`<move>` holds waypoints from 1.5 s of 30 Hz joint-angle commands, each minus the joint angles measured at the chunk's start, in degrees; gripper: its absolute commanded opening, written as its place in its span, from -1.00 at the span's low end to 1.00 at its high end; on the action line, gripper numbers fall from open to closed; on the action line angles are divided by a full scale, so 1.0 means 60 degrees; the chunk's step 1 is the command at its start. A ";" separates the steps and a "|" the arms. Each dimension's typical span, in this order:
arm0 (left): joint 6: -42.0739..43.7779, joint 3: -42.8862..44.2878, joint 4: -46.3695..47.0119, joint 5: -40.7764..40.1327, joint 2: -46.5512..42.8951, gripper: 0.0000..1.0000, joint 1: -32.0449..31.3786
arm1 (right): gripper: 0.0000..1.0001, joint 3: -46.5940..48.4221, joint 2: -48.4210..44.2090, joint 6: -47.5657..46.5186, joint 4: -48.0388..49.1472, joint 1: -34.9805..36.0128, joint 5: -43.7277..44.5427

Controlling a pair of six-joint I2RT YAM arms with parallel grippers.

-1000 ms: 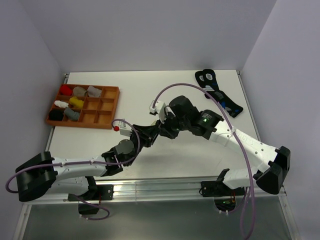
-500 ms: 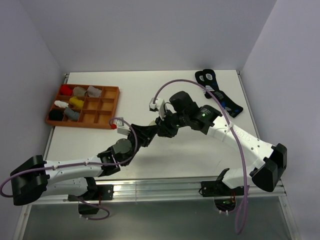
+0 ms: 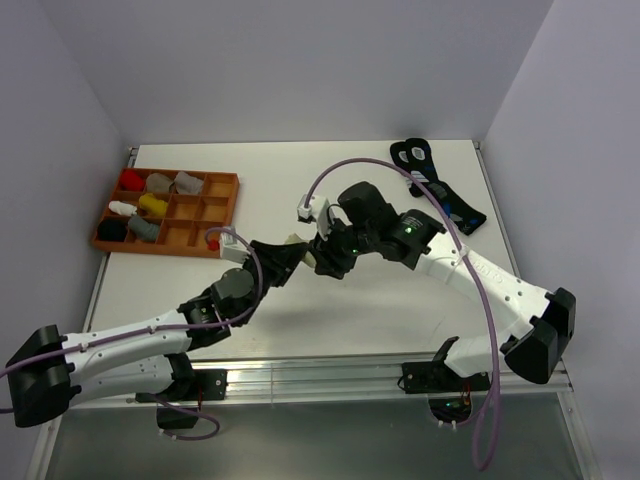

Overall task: Roll the socks
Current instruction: Pick up the sock at the center of the board, then place the sock in the storage box.

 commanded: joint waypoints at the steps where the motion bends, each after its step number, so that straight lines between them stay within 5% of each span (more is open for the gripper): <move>1: 0.0493 0.0481 -0.0320 -0.0011 -0.0361 -0.99 0.0240 | 0.05 0.0148 -0.0502 -0.0233 -0.0247 0.0036 0.0574; 7: 0.1093 0.0773 -0.1506 0.1041 -0.1035 -0.99 0.1336 | 0.07 -0.0525 -0.1439 -0.0628 -0.0173 -0.0081 0.1937; 16: 0.2749 0.2413 -0.3995 0.4847 -0.1212 -0.99 0.6110 | 0.11 -0.0906 -0.2245 -0.1477 -0.0511 -0.1121 0.2232; 19: 0.2925 0.2604 -0.4027 0.6006 -0.0832 -0.99 0.8376 | 0.11 -0.1039 -0.2129 -0.1756 -0.0539 -0.1619 0.1866; 25: 0.3321 0.3234 -0.2887 0.7678 0.1363 -0.99 1.0694 | 0.09 -0.1068 -0.1909 -0.2034 -0.0262 -0.2176 0.1148; 35: 0.2997 0.4564 -0.1214 0.8705 0.5697 -0.99 1.2032 | 0.08 -0.1288 -0.1646 -0.2445 0.0266 -0.2528 0.0883; 45: 0.3365 0.5564 -0.1552 0.9086 0.7708 -0.99 1.2866 | 0.06 -0.1684 -0.1455 -0.2972 0.0457 -0.2952 0.0547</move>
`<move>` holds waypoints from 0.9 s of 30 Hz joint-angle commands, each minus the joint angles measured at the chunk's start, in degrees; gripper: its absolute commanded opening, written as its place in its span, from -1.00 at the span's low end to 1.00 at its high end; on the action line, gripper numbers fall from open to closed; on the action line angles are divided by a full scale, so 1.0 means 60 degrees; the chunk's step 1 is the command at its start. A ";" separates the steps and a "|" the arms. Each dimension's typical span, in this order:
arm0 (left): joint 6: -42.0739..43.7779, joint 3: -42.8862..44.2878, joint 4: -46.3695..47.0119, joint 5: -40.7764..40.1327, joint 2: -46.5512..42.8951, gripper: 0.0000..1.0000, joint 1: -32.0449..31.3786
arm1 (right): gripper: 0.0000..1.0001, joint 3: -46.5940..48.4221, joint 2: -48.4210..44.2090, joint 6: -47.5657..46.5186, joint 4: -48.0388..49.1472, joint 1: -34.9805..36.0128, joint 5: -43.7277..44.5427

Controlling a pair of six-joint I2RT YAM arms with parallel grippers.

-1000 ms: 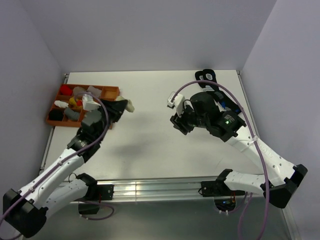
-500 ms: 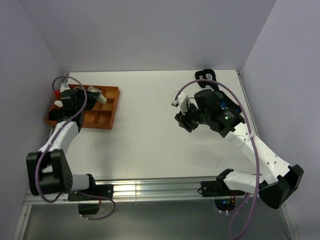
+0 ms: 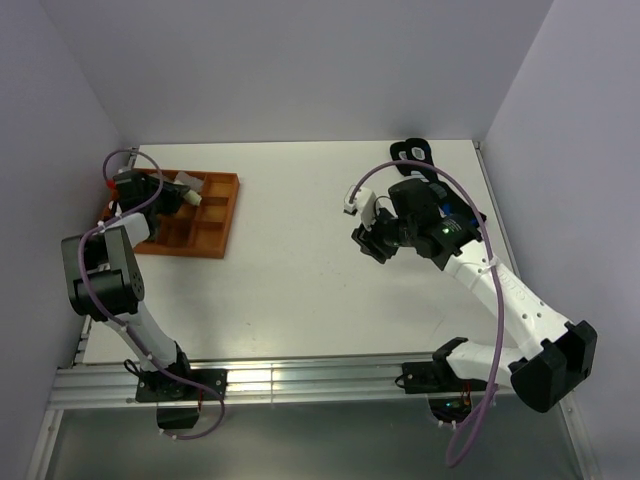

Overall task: Roll the socks
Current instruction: Place the sock in the storage box.

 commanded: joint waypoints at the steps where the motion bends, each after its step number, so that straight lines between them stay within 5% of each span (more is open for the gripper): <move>1: 0.0414 0.0529 0.0278 0.0489 0.0434 -0.99 0.0346 | 0.06 -0.0044 0.0097 -0.0291 0.0424 -0.0144 -0.0313; 10: 0.0663 0.1013 -0.0190 0.1149 0.1534 -0.99 0.0582 | 0.03 -0.0205 0.0273 -0.0233 0.0614 -0.0203 -0.0518; 27: 0.1643 0.2696 -0.4305 -0.1457 0.2470 -0.99 0.0421 | 0.01 -0.0352 0.0287 -0.0321 0.0526 -0.0232 -0.0548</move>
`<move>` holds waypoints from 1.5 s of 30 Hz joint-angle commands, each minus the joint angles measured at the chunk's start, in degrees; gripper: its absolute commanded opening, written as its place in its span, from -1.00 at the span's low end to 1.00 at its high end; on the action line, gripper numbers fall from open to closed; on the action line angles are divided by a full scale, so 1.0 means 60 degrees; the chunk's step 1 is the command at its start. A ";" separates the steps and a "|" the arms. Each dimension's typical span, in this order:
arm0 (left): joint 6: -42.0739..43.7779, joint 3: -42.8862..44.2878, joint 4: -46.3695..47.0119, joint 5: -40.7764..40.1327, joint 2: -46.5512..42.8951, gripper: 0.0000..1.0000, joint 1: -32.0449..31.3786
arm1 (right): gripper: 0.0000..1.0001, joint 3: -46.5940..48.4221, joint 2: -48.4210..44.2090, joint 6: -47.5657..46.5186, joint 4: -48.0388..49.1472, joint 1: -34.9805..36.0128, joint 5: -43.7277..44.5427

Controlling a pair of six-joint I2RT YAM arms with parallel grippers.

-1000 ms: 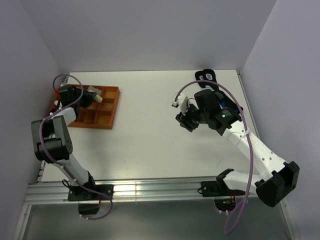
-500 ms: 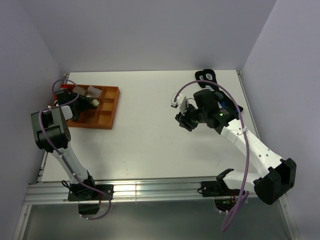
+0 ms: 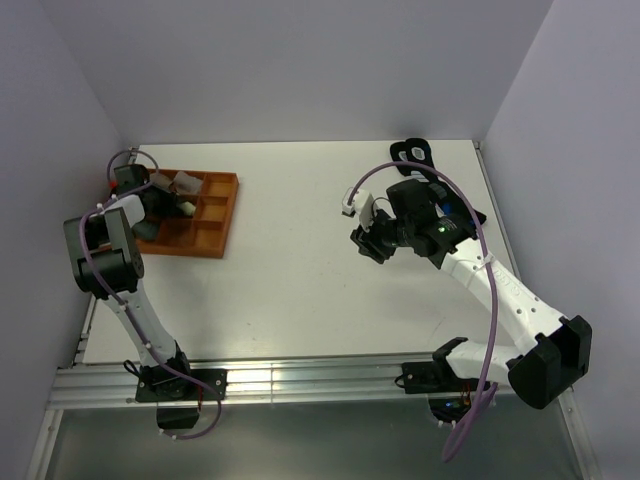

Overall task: Roll the socks
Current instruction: Place the sock in the storage box.

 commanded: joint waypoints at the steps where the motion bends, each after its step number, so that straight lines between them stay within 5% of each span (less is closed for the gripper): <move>1: 0.0726 0.0954 -0.1567 -0.1417 0.0672 -0.99 -0.0045 | 0.00 -0.0112 0.0054 -0.0113 0.0228 -0.0086 -0.0111; 16: 0.1680 0.3098 -0.3957 -0.2562 0.2124 -0.99 -0.0719 | -0.01 -0.0170 -0.0004 -0.0275 0.0110 -0.0130 -0.0067; 23: 0.1650 0.3068 -0.4162 -0.2898 0.2153 -0.53 -0.0793 | -0.02 -0.0185 -0.0077 -0.0289 0.0110 -0.0145 -0.0125; 36: 0.1489 0.2731 -0.3884 -0.2870 0.1201 -0.11 -0.0793 | -0.03 -0.0331 -0.0312 -0.0377 0.0052 -0.0233 -0.0184; 45: 0.1474 0.2906 -0.4015 -0.2826 0.0571 -0.05 -0.0793 | -0.03 -0.0288 -0.0356 -0.0392 0.0037 -0.0262 -0.0257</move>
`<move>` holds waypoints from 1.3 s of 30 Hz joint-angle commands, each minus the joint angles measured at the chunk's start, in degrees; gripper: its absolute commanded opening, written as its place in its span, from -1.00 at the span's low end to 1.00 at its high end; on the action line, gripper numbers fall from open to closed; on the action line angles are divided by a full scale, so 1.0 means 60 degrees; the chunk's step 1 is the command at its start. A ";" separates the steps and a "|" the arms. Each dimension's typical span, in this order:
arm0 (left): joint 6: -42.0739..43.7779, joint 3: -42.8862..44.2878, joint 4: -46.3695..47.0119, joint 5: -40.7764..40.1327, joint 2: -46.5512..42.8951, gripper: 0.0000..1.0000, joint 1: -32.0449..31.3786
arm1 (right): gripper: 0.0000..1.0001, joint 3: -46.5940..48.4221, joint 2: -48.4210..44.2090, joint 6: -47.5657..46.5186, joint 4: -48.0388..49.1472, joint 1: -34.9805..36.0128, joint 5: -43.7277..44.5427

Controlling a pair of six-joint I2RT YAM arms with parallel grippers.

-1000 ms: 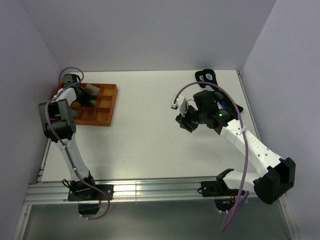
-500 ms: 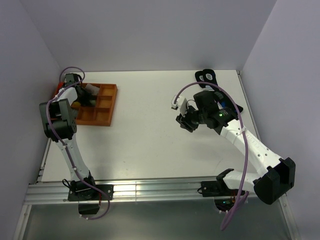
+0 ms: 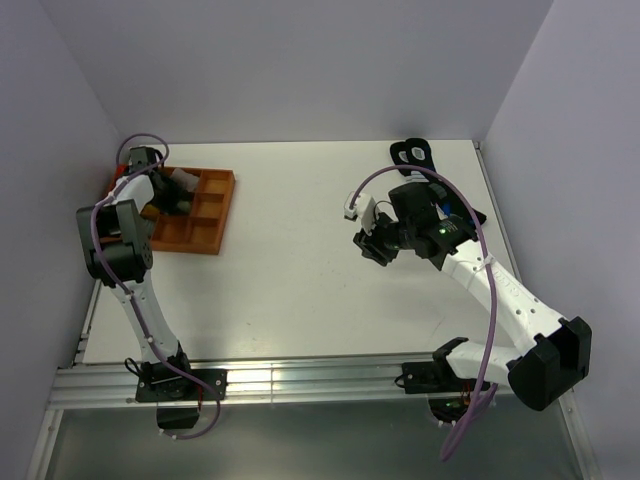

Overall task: Roll the socks
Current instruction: Place the sock in the storage box.

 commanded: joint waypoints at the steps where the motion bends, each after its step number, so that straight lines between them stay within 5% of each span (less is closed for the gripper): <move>1: 0.0247 0.0040 -0.0668 -0.0287 -0.0635 -0.05 0.0049 | -0.02 0.0029 -0.0254 -0.0118 0.0041 -0.0084 -0.0159; 24: 0.0437 0.0934 -0.1416 -0.0273 -0.1133 0.04 0.0049 | 0.01 0.0322 -0.0034 -0.0089 -0.0062 -0.0245 -0.0423; 33: 0.0466 0.1182 -0.1664 -0.0316 -0.2699 0.04 -0.0097 | 0.03 0.0483 -0.0224 0.0392 -0.0033 -0.0347 -0.0452; 39: 0.0818 0.0409 -0.1184 -0.0595 -0.4748 0.04 -0.1531 | 0.04 0.0279 -0.0575 0.1140 0.0465 -0.0523 -0.0526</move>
